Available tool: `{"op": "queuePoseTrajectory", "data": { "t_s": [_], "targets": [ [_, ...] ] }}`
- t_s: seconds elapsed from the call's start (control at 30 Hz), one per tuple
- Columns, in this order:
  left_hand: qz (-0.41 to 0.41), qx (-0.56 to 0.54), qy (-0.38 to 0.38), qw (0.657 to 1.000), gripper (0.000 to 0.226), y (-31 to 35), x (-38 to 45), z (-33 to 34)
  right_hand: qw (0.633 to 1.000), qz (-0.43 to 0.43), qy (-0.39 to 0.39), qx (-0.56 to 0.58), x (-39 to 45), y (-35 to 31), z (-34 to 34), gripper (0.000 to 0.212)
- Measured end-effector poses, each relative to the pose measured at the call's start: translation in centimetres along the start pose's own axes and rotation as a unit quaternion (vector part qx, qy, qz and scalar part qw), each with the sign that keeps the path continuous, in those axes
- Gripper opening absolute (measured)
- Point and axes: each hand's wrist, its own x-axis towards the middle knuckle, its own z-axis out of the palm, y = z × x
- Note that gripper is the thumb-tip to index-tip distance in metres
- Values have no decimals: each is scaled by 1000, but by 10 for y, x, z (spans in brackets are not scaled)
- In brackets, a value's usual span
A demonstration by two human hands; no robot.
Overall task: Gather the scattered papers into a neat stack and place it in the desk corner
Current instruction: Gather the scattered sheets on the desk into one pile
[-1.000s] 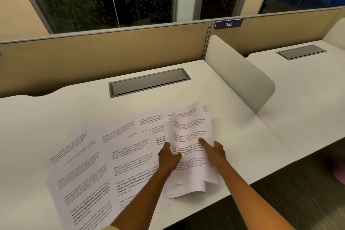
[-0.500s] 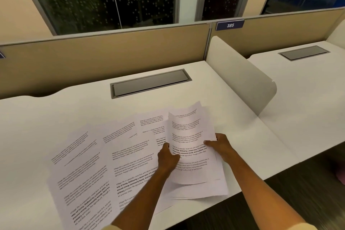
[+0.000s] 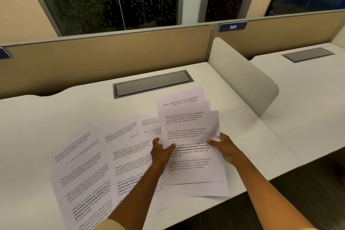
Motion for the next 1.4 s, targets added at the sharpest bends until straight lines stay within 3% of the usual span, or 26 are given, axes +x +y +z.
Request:
{"op": "queuePoseTrajectory", "data": {
  "t_s": [0.13, 0.23, 0.4, 0.73, 0.9, 1.13, 1.4],
  "targets": [
    [-12, -83, -23, 996, 67, 2, 0, -10, 998, 38, -37, 40, 1, 1, 4, 62],
    [3, -92, -11, 996, 45, 0, 0, -21, 996, 54, -57, 48, 0, 0, 15, 58],
    [-18, -40, 63, 997, 28, -8, -1, -45, 992, 62, -110, 22, -1, 2, 47, 46],
    [-79, 157, 194, 965, 48, -31, -12, -93, 965, -5, -89, -246, -6, 16, 141, 40],
    [-142, 255, 196, 936, 52, -35, -22, -112, 944, -22, -69, -321, -14, 22, 173, 44],
    [-117, 219, 204, 947, 51, -35, -26, -116, 924, -19, -40, -379, -25, 30, 191, 58],
    [-102, 182, 204, 957, 45, -39, -23, -121, 950, -15, -31, -311, -34, 33, 198, 59]
  ]
}}
